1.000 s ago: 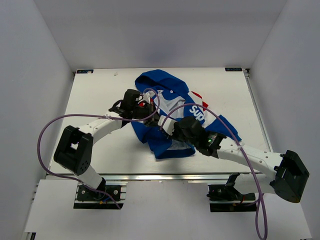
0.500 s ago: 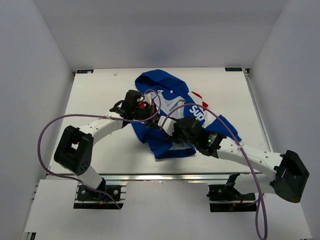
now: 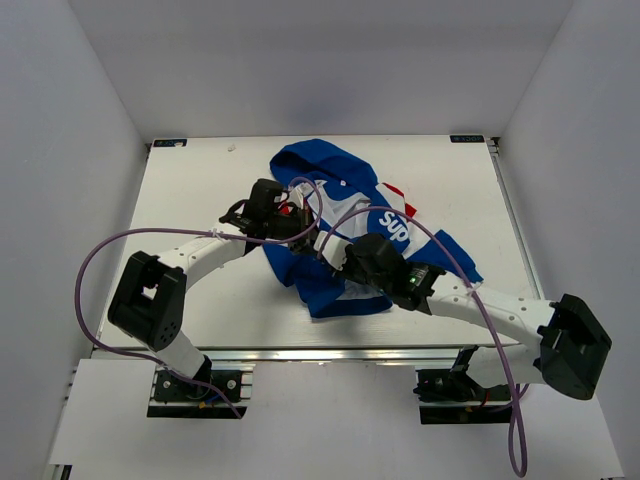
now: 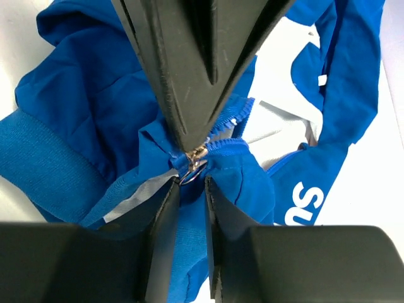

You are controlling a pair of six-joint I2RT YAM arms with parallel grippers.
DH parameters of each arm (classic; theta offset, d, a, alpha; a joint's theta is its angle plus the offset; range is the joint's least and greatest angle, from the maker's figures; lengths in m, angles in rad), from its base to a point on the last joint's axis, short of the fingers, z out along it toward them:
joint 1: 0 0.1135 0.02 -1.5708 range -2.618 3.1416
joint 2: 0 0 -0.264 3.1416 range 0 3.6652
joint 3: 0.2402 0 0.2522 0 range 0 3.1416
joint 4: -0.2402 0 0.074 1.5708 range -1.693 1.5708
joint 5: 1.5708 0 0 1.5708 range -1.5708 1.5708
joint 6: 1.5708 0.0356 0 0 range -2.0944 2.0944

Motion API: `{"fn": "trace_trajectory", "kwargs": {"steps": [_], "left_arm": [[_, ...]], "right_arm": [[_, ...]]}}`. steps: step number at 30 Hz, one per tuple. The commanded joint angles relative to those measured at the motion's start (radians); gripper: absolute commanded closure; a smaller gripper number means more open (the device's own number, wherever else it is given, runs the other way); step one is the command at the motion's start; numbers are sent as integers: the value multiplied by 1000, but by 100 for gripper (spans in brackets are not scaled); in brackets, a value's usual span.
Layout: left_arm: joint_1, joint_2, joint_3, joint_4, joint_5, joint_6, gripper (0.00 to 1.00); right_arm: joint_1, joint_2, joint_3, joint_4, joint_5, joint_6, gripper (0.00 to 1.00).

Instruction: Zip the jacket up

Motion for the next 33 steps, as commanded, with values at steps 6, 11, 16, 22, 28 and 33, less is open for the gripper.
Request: {"fn": "trace_trajectory", "kwargs": {"steps": [6,11,16,22,28,33], "left_arm": [[-23,-41,51,-57,-61,86,100],[-35,-44,58,-76,-70,110,100],[-43,-52,64,-79,-65,126,100],[-47,-55,64,-91,-67,138,100],[-49,-52,71,-94,-58,144,100],[-52,-50,78,-90,-38,146,100]], "right_arm": [[1,-60,17,30,-57,14,68],[1,-49,32,0,-91,14,81],[0,-32,39,4,-53,24,100],[-3,-26,46,-4,-19,36,100],[-3,-26,46,3,-19,33,100],[-3,-3,48,-13,-6,31,97]]}}
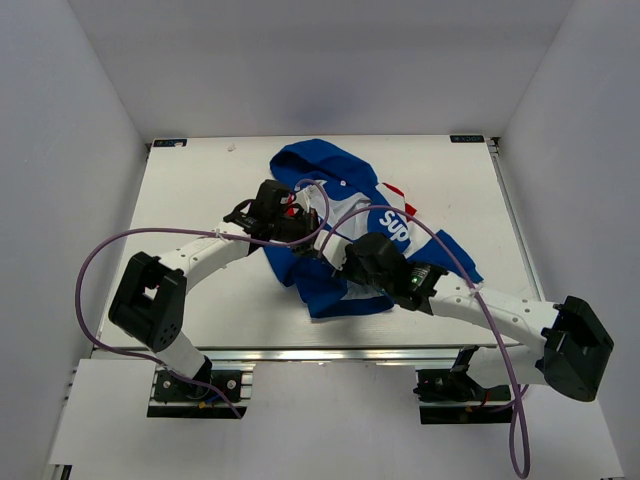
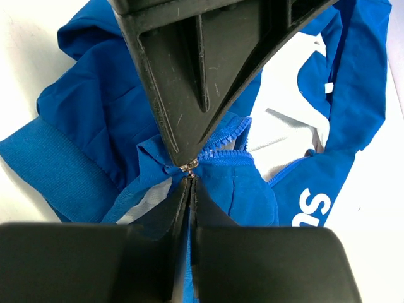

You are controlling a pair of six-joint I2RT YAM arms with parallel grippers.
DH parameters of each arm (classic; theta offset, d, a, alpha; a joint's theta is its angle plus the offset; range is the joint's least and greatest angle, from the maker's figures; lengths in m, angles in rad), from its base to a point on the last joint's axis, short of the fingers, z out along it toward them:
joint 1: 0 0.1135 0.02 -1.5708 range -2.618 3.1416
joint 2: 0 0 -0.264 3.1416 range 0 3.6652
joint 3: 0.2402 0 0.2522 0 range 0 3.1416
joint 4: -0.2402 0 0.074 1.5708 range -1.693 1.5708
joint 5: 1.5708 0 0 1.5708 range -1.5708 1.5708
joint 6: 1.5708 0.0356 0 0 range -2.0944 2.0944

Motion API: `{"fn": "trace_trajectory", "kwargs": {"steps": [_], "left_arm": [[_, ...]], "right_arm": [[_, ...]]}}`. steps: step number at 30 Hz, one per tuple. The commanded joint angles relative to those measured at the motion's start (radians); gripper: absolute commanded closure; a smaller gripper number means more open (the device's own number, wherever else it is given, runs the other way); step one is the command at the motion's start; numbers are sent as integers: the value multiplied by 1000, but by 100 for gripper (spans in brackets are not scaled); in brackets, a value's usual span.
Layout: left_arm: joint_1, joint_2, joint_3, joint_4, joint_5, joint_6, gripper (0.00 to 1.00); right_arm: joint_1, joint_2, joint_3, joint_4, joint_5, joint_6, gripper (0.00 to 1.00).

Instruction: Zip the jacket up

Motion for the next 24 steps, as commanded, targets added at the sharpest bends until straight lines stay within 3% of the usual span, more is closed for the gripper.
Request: {"fn": "trace_trajectory", "kwargs": {"steps": [1,3,9,11,12,14,24], "left_arm": [[-10,-48,49,2,40,16,100],[-10,-48,49,3,49,14,100],[-10,-39,57,2,62,13,100],[-12,-32,55,2,63,13,100],[-12,-32,58,0,62,13,100],[-12,-26,57,-3,60,14,100],[-55,-19,104,-147,-58,102,100]], "right_arm": [[-2,22,39,-2,36,6,93],[-2,30,40,-4,44,7,85],[-2,42,40,-1,55,12,84],[-2,38,39,3,50,12,86],[-4,36,39,6,45,12,94],[-2,29,39,10,47,10,100],[-2,19,81,-49,47,27,100]]}}
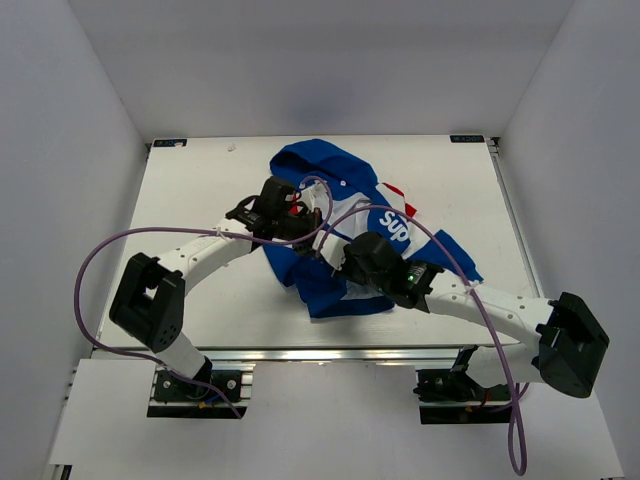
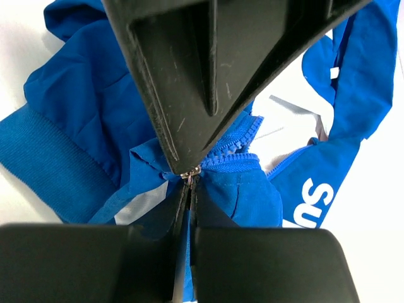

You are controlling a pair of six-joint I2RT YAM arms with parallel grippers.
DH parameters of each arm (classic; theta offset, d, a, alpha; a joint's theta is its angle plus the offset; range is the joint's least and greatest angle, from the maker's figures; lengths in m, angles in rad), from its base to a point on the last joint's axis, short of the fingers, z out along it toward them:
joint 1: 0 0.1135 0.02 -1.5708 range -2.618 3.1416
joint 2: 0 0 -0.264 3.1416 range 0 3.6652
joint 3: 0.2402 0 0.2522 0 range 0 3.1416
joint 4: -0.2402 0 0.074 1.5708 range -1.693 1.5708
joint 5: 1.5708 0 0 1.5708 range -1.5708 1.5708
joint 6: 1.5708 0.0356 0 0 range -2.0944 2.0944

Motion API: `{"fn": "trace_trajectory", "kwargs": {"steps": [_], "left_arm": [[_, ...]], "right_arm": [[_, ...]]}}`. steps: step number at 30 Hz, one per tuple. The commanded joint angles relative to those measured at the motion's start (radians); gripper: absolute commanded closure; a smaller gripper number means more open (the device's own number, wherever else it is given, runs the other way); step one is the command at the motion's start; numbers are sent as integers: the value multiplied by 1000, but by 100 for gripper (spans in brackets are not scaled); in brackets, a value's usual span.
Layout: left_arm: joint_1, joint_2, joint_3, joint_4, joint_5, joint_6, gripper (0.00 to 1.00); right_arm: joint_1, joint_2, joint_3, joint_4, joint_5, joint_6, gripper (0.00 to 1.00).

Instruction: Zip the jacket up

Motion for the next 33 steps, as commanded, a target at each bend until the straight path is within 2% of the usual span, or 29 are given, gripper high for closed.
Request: {"fn": "trace_trajectory", "kwargs": {"steps": [1,16,22,26,27,29,33], "left_arm": [[-35,-19,61,-75,-53,67,100],[-104,-31,96,-173,-163,136,100],[-113,-39,104,-184,-159,150,100],[-113,-57,118,-164,-186,148,60],[-111,-68,119,-158,-192,148,44],[-111,-79,125,-138,-202,147,36],[-111,-108,135,-142,-220,156,11]], "right_arm": [[-2,-12,87,-25,22,29,100],[-19,57,242,-197,249,136,100],[-22,48,247,-251,177,173,100],[-30,4,235,-288,39,202,100],[-33,-5,227,-297,19,212,100],[-41,-25,222,-323,-40,225,100],[-50,-30,224,-381,-114,268,100]]}}
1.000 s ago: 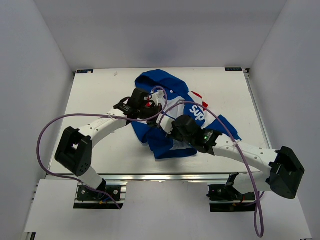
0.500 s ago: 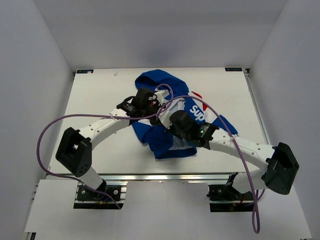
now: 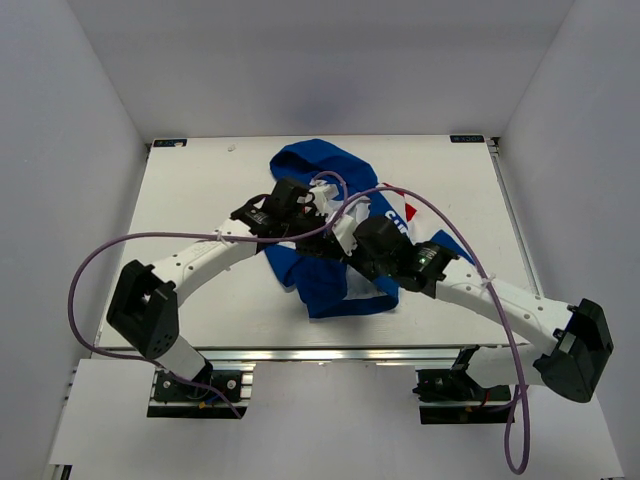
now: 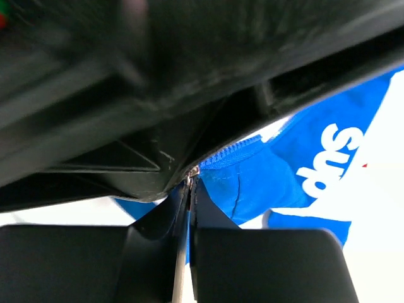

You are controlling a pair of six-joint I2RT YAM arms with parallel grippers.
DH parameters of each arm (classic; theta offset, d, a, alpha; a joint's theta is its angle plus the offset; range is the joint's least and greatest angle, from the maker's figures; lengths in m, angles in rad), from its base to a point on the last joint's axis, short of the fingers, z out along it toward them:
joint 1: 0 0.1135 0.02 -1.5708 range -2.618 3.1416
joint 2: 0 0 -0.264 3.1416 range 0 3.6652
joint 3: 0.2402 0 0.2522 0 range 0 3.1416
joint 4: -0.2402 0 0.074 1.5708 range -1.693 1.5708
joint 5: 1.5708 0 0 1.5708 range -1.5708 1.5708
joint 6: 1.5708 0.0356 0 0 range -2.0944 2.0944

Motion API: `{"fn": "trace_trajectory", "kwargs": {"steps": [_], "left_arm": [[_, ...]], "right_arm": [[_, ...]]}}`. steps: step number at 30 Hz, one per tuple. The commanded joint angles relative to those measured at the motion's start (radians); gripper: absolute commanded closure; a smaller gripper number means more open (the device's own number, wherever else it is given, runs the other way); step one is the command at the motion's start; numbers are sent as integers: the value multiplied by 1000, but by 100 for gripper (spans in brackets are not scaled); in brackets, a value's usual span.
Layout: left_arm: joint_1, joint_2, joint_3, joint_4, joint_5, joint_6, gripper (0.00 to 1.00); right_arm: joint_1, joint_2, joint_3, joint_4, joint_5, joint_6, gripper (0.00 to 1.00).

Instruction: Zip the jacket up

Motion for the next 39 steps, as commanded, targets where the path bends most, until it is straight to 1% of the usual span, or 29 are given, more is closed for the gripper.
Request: {"fn": "trace_trajectory", "kwargs": {"steps": [1,2,3,4,7,11,12,13,15,16,19,22,24,25,29,31,32,39], "left_arm": [[-11,-96,42,1,-22,27,7],[-12,-103,43,-22,-31,39,3],[-11,-111,42,-31,-37,55,2],[-12,-131,34,-38,-45,90,2],[-11,-163,-1,-41,-83,124,2],[-12,-240,-41,-4,-121,184,2],[-11,-260,-79,17,-134,205,2],[-12,-281,-105,83,-146,216,2],[-12,-349,-180,161,-163,262,2],[-12,-370,-202,230,-160,283,2],[-12,-433,-259,333,-82,383,2],[-14,-429,-233,331,-31,449,2],[-18,-403,-210,305,-26,532,2],[-32,-369,-177,262,-49,550,2],[-77,-321,-116,194,-112,655,2],[-104,-326,-121,206,-149,707,2],[-112,-333,-127,215,-178,724,2],[-161,-318,-123,240,-239,866,2]], "right_arm": [[-12,-10,35,-49,-111,67,100],[-16,-7,34,-61,-125,75,100],[-22,-4,32,-81,-146,78,100],[-35,1,37,-90,-171,90,100],[-70,5,48,-116,-211,108,100],[-127,4,83,-142,-318,108,100],[-157,7,91,-149,-344,99,100],[-171,10,100,-170,-392,86,100],[-209,24,123,-188,-426,75,100],[-222,31,132,-213,-438,73,100],[-246,47,157,-244,-443,62,100],[-256,45,173,-248,-466,43,100],[-272,53,196,-268,-478,38,100],[-282,59,233,-282,-499,36,100],[-321,102,331,-366,-578,44,100],[-334,125,359,-415,-619,39,100],[-335,129,377,-422,-616,50,100],[-338,157,425,-481,-619,56,100]]}}
